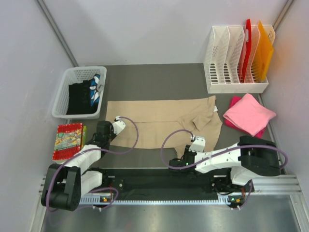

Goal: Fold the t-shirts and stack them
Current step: Fold the tshirt

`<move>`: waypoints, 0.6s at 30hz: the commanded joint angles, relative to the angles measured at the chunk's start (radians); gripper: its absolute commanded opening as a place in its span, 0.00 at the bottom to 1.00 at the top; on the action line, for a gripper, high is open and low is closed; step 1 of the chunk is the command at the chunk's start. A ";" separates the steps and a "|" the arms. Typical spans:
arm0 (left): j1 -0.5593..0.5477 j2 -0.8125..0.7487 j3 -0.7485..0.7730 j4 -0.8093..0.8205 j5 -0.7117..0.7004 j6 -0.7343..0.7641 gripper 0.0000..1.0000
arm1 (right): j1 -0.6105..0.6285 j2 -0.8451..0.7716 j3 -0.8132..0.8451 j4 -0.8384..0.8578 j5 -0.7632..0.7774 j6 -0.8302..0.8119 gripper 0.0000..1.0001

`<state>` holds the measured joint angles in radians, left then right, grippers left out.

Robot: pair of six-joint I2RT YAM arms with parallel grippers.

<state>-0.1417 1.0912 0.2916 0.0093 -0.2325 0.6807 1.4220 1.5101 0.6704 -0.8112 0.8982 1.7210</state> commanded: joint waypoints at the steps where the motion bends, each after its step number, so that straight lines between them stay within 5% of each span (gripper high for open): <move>1: 0.010 -0.002 -0.006 0.032 0.004 -0.004 0.07 | -0.018 0.033 -0.020 0.084 0.007 -0.021 0.41; 4: 0.010 -0.004 -0.006 0.032 0.004 -0.006 0.09 | -0.018 0.097 0.003 0.087 -0.010 -0.024 0.62; 6: 0.010 -0.008 -0.008 0.032 0.005 -0.006 0.10 | -0.017 0.136 0.021 0.086 -0.019 -0.020 0.61; 9: 0.010 -0.008 -0.008 0.031 0.010 -0.006 0.06 | -0.012 0.157 0.012 0.092 -0.018 0.014 0.47; 13: 0.010 -0.007 -0.008 0.026 0.007 -0.004 0.00 | -0.005 0.136 0.005 0.073 -0.004 0.051 0.14; 18: 0.010 -0.054 0.007 -0.005 0.009 0.002 0.00 | 0.046 0.093 0.057 -0.142 0.028 0.136 0.05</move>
<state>-0.1379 1.0866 0.2916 0.0051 -0.2256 0.6807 1.4277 1.6142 0.7090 -0.7784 0.9905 1.7729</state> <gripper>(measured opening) 0.012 0.074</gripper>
